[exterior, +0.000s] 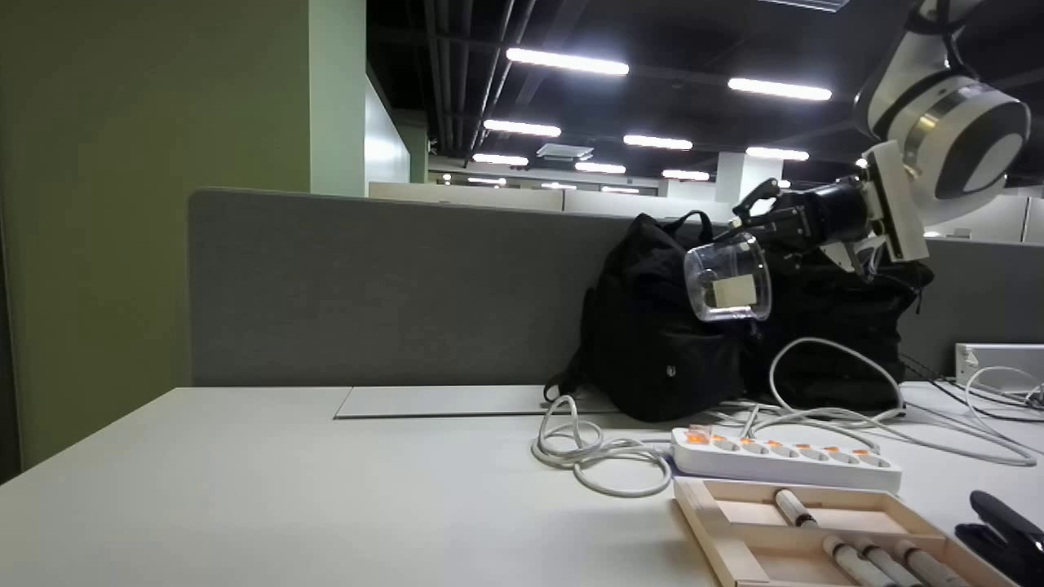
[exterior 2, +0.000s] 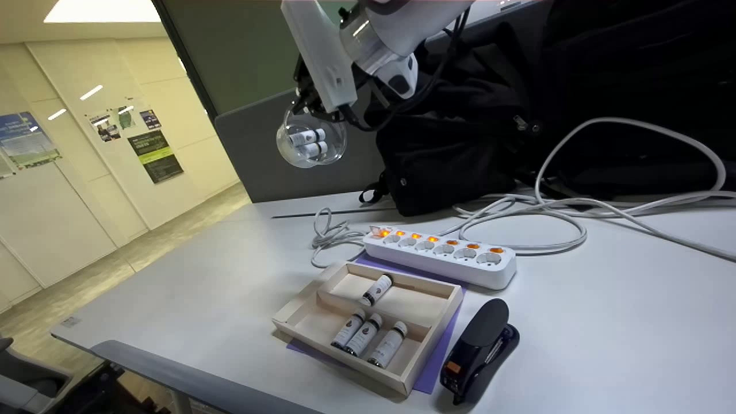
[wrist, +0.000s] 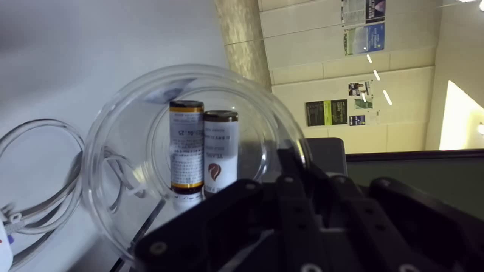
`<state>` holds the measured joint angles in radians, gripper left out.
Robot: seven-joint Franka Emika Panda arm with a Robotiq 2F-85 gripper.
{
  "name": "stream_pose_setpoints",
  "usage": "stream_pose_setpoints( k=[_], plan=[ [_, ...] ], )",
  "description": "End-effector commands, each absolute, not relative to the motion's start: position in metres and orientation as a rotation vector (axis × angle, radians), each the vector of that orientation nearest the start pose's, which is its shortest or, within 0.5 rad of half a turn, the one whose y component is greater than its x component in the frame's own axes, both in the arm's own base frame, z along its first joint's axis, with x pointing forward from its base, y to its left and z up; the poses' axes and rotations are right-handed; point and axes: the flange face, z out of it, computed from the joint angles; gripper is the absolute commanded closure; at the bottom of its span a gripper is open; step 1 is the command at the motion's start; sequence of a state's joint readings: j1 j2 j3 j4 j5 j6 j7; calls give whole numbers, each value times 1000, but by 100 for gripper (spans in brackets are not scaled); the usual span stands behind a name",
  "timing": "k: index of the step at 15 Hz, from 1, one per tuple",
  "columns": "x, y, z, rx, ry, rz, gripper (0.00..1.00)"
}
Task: Pour the bottle out of the bowl onto the tray
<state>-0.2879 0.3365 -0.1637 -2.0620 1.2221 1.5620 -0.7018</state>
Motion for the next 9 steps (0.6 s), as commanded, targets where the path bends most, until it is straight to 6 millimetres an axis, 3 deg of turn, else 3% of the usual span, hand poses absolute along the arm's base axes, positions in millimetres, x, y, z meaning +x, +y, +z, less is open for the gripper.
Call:
stream_pose_setpoints(
  k=[1, 6, 9],
  plan=[
    [511, -167, 271, -1710, 348, -13, 99],
    [497, -201, 234, -1585, 448, -2, 99],
    [496, -208, 208, -1557, 510, 18, 99]
  ],
)
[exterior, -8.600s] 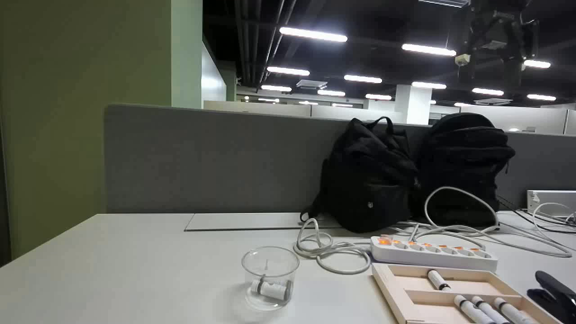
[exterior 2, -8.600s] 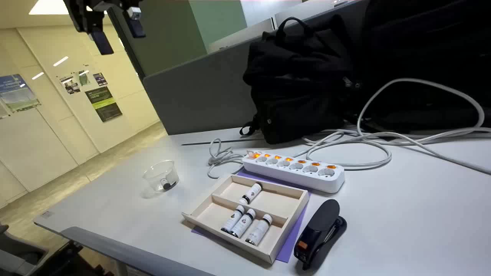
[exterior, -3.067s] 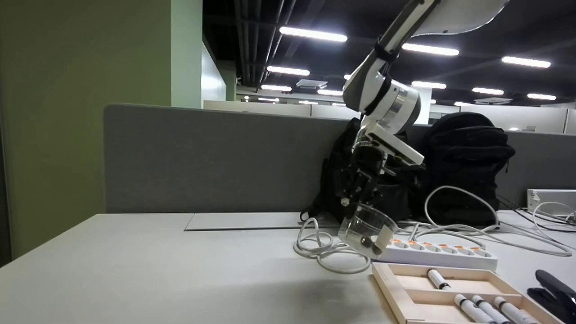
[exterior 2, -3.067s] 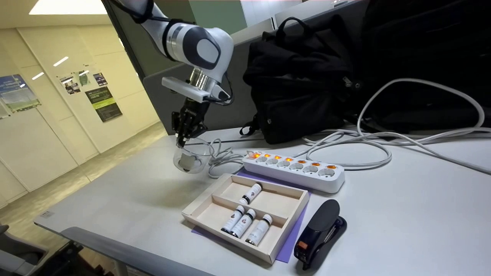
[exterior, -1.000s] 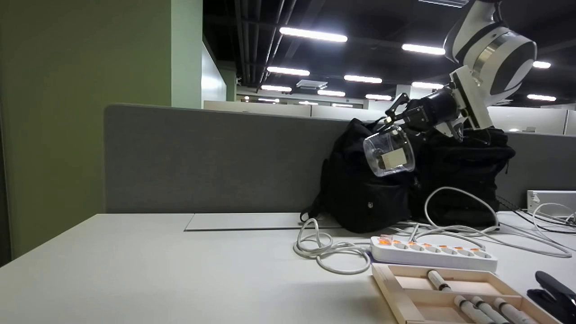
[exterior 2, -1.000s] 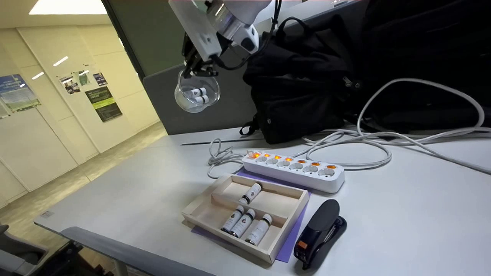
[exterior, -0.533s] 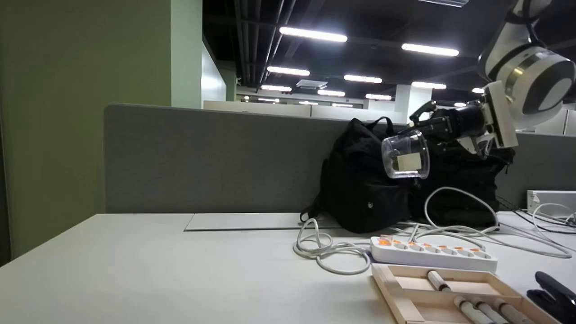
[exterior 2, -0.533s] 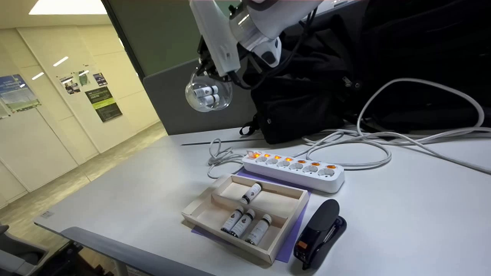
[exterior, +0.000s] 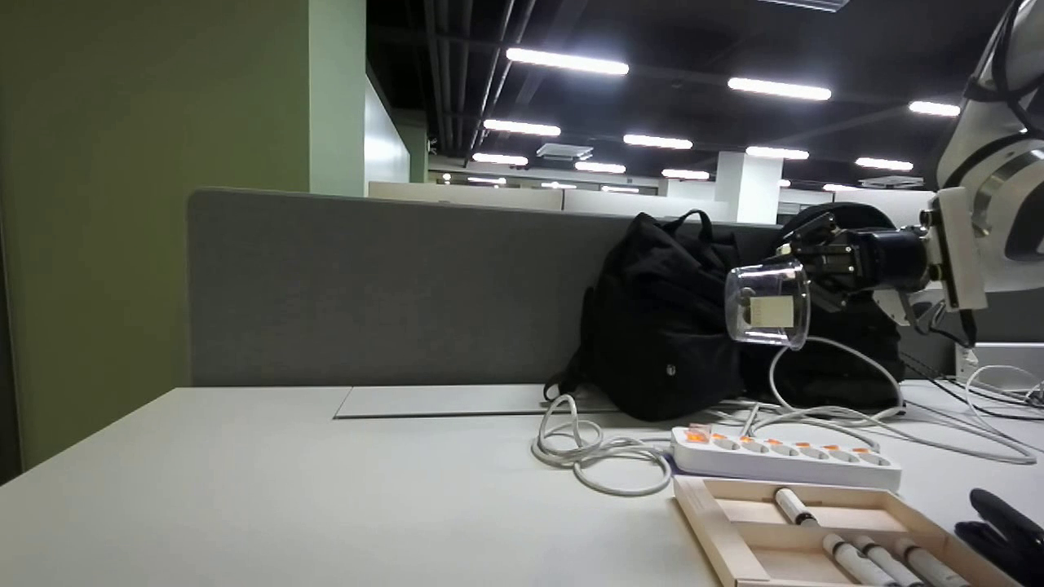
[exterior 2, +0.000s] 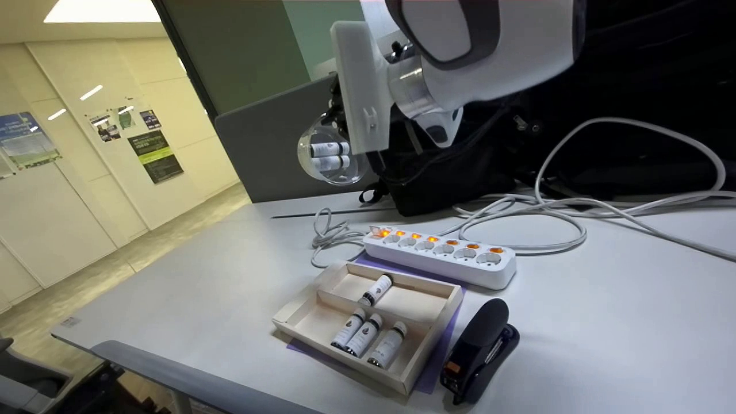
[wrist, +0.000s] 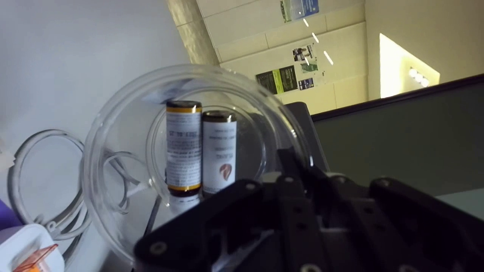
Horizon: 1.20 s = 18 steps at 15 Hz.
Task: Pour the bottle out of the bowl onto the tray
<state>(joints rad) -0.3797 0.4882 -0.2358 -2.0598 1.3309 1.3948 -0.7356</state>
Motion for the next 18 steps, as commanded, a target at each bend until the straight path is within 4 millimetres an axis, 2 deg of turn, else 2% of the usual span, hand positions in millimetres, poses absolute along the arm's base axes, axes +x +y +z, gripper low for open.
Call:
stream_pose_setpoints(
  k=[1, 5, 9, 13, 18],
  plan=[
    [495, -208, 199, -1552, 526, 29, 99],
    [492, -206, 163, -1547, 588, 78, 99],
    [490, -205, 136, -1544, 631, 124, 99],
    [493, -207, 124, -1539, 648, 145, 99],
    [493, -211, 118, -1521, 641, 150, 99]
  ],
)
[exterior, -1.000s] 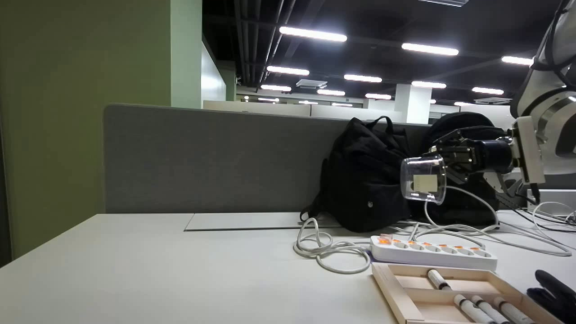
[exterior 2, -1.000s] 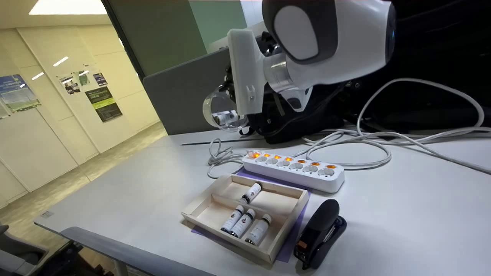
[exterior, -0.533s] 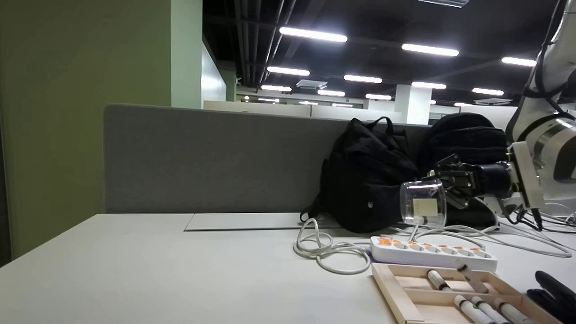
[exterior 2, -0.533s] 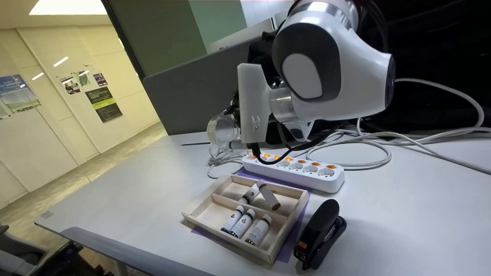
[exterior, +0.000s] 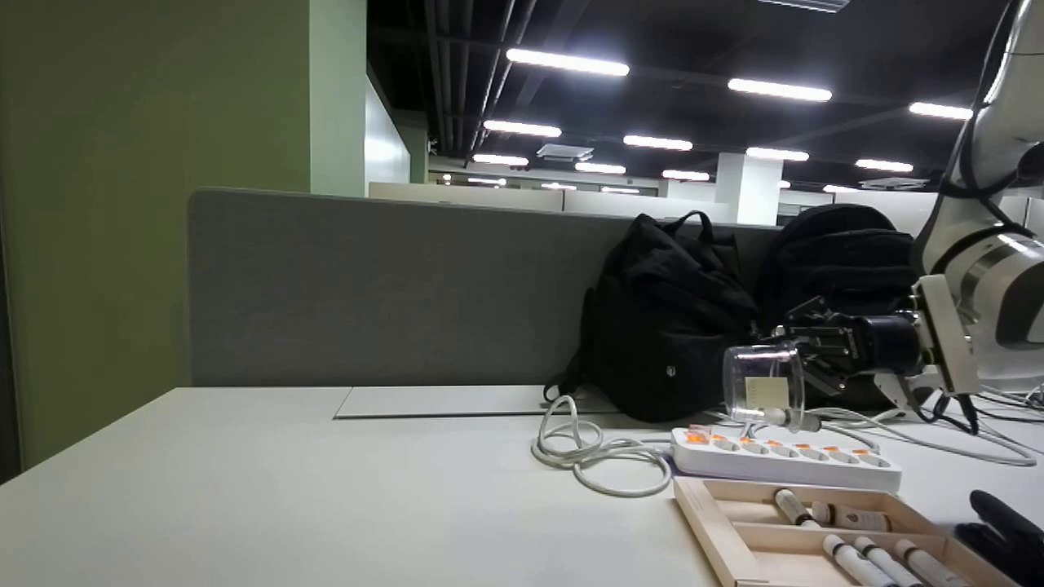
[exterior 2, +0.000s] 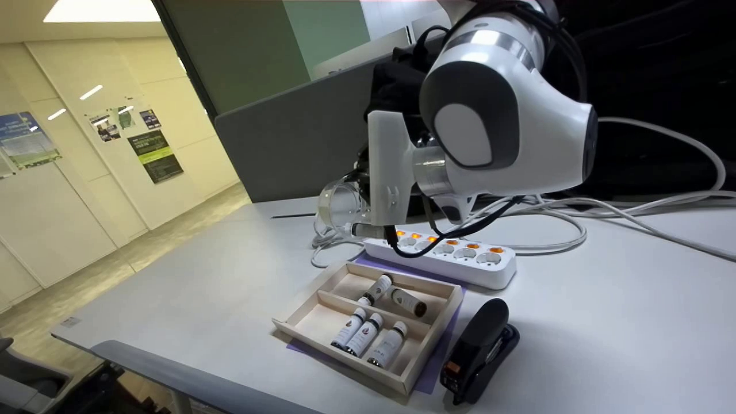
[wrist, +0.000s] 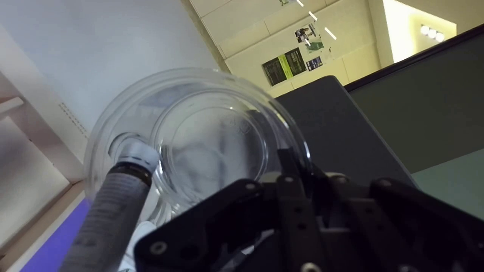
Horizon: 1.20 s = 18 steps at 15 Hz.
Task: Pour the bottle out of the bowl onto the tray
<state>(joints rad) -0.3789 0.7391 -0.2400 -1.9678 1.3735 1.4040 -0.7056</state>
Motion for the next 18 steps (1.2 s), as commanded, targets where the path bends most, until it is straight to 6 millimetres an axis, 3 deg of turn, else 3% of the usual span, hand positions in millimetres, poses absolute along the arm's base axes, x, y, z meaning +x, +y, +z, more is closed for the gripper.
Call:
stream_pose_setpoints(
  k=[1, 6, 10, 12, 14, 18],
  plan=[
    [493, -211, 117, -1514, 636, 160, 99],
    [494, -211, 118, -1485, 631, 186, 99],
    [515, -187, 152, -1564, 602, 231, 99],
    [532, -165, 174, -1660, 599, 291, 99],
    [556, -129, 191, -1756, 576, 320, 99],
    [594, -36, 188, -1968, 479, 388, 99]
  ],
)
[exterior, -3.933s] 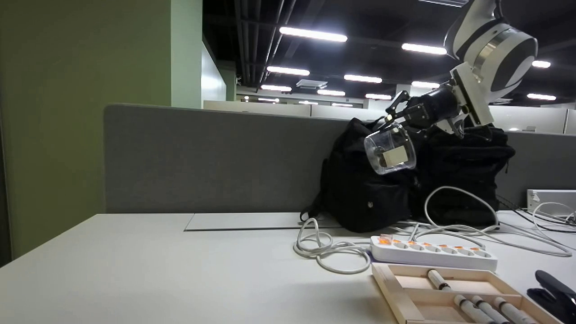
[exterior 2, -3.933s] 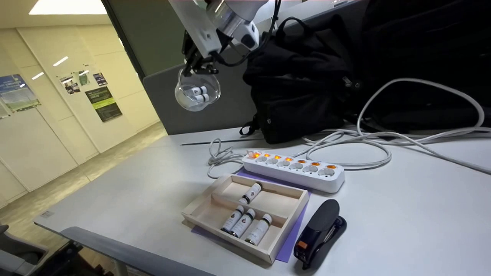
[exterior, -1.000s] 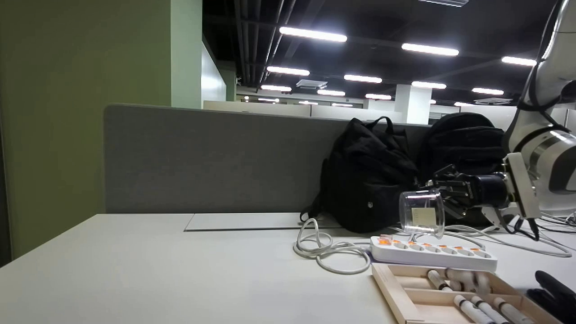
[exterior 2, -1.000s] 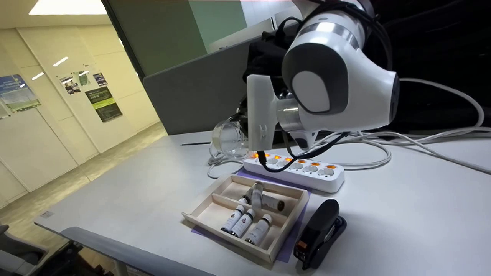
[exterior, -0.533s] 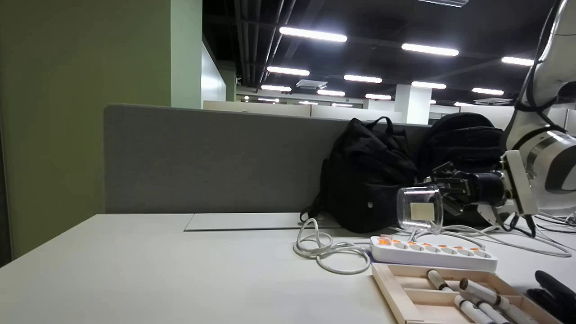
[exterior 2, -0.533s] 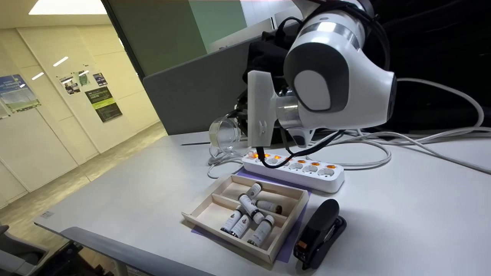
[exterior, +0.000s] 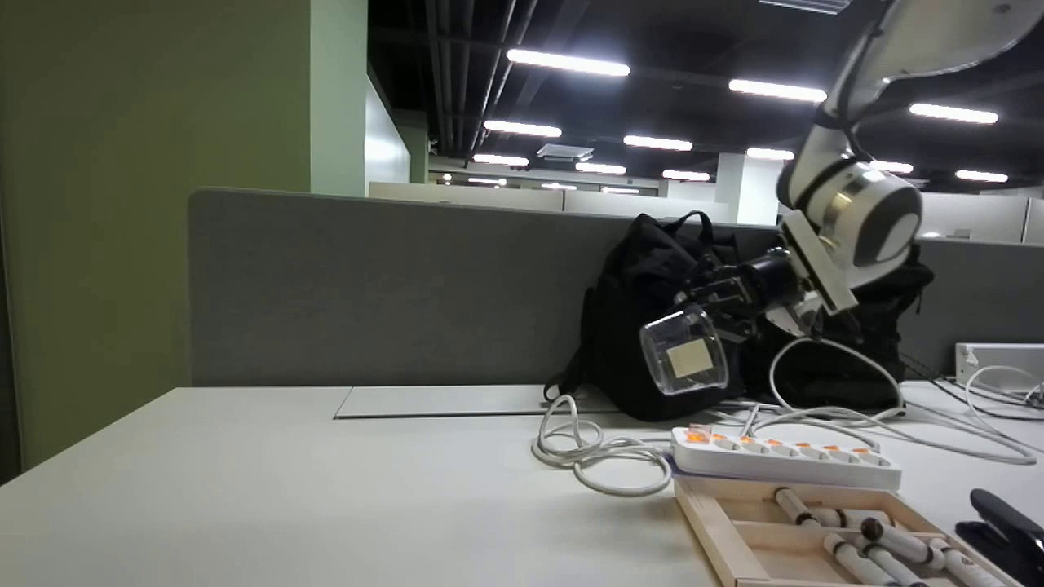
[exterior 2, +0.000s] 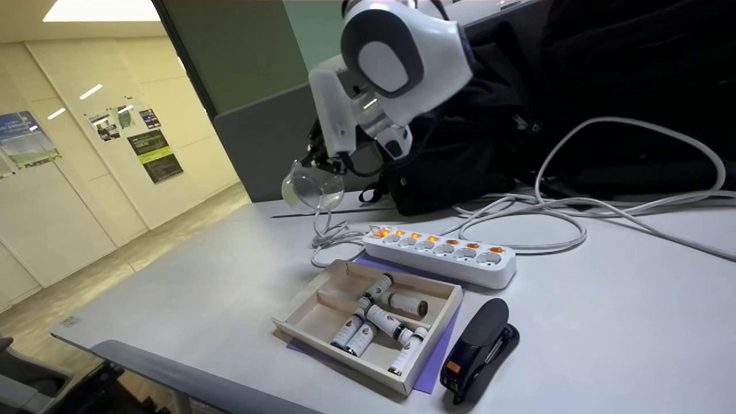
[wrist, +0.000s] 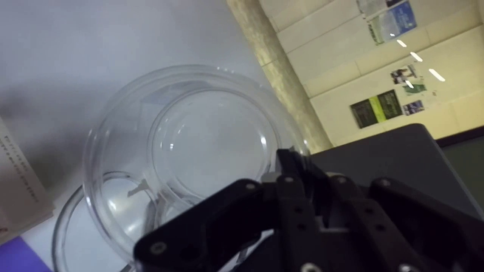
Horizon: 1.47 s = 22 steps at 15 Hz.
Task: Pour the bottle out of the bowl onto the tray
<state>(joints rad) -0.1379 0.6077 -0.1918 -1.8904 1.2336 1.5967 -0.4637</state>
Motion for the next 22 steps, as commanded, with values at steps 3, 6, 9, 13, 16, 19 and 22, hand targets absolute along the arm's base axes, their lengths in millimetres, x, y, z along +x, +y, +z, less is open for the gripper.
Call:
stream_pose_setpoints(
  k=[3, 6, 9, 13, 16, 19, 22],
  plan=[
    [605, 38, 160, -2127, 354, 456, 99],
    [604, 86, 123, -2278, 199, 532, 99],
    [602, 120, 96, -2424, 13, 591, 99],
    [608, 157, 103, -2568, -256, 643, 99],
    [610, 176, 111, -2671, -492, 639, 69],
    [620, 200, 130, -2764, -713, 531, 49],
    [632, 232, 162, -2797, -858, 351, 28]
  ],
)
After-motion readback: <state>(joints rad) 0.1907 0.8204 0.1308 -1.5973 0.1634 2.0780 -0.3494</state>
